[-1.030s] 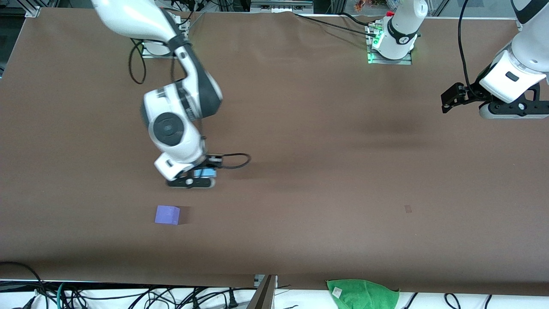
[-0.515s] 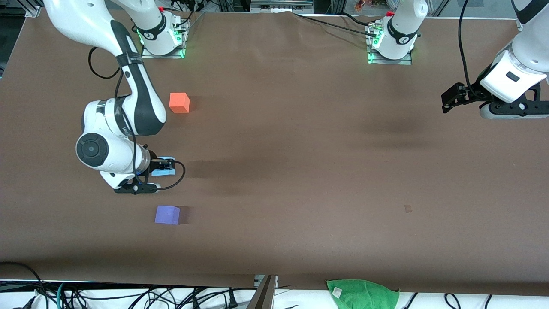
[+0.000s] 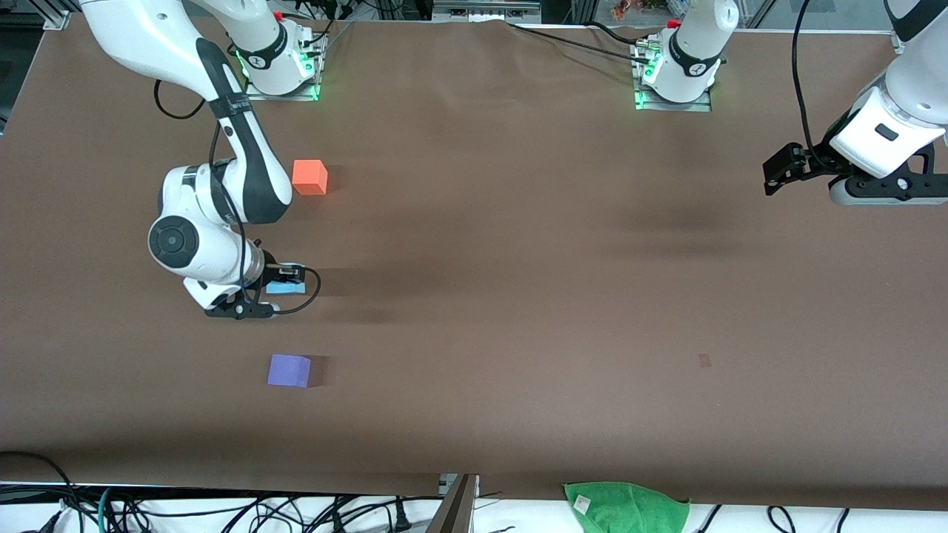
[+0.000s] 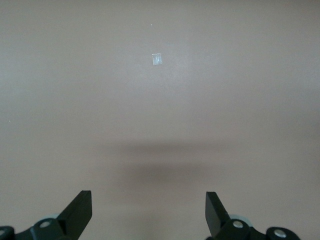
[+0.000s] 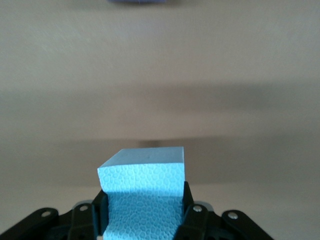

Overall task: Place blue block between orange and purple blocks
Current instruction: 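Carry the cube with the right gripper between the orange and purple cubes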

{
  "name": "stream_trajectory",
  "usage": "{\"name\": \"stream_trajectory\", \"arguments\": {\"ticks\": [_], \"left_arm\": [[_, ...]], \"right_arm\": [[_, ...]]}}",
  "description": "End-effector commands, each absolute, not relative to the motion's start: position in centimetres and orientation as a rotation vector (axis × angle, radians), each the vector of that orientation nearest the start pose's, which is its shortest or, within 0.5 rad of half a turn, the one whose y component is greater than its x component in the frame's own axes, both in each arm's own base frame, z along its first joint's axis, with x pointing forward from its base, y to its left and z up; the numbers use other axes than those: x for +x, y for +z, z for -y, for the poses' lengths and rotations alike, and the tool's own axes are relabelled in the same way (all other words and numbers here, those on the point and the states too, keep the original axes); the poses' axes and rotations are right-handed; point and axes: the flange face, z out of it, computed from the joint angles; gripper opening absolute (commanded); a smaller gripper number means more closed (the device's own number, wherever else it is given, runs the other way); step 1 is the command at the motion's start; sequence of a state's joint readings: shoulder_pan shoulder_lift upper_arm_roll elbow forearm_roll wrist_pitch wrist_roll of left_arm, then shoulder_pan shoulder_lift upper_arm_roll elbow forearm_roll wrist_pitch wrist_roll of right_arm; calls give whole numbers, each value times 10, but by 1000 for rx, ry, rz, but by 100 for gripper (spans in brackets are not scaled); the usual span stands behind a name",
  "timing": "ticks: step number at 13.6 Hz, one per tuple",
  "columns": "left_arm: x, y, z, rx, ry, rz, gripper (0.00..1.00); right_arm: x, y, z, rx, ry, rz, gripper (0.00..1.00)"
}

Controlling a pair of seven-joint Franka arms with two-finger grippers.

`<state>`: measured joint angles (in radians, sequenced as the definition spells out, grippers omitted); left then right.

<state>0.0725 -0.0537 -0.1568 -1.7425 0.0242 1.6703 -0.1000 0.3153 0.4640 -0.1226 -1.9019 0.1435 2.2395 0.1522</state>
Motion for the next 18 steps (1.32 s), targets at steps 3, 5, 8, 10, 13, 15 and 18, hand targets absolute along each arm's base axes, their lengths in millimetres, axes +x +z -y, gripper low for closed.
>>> {"name": "stream_trajectory", "arguments": {"ticks": [3,5,8,10,13,15,18], "left_arm": [[544,586,45,-3127,35,-5,100],[545,586,46,-3127,33,-10,100],[544,586,47,-3127,33,-10,100],[544,586,47,-3127,33,-10,100],[545,586,46,-3127,33,-8,100],[545,586,46,-3127,33,-8,100],[545,586,46,-3127,33,-8,100]], "right_arm": [[560,225,-118,-3067,110,-122,41],[554,220,-116,-3069,79,-126,41],[548,215,-122,-3068,67,-110,42],[550,220,-123,-3065,61,-115,100],[562,249,-124,-3053,28,-94,100],[576,270,-123,-3050,37,-42,100],[602,309,-97,-3053,68,71,100]]}}
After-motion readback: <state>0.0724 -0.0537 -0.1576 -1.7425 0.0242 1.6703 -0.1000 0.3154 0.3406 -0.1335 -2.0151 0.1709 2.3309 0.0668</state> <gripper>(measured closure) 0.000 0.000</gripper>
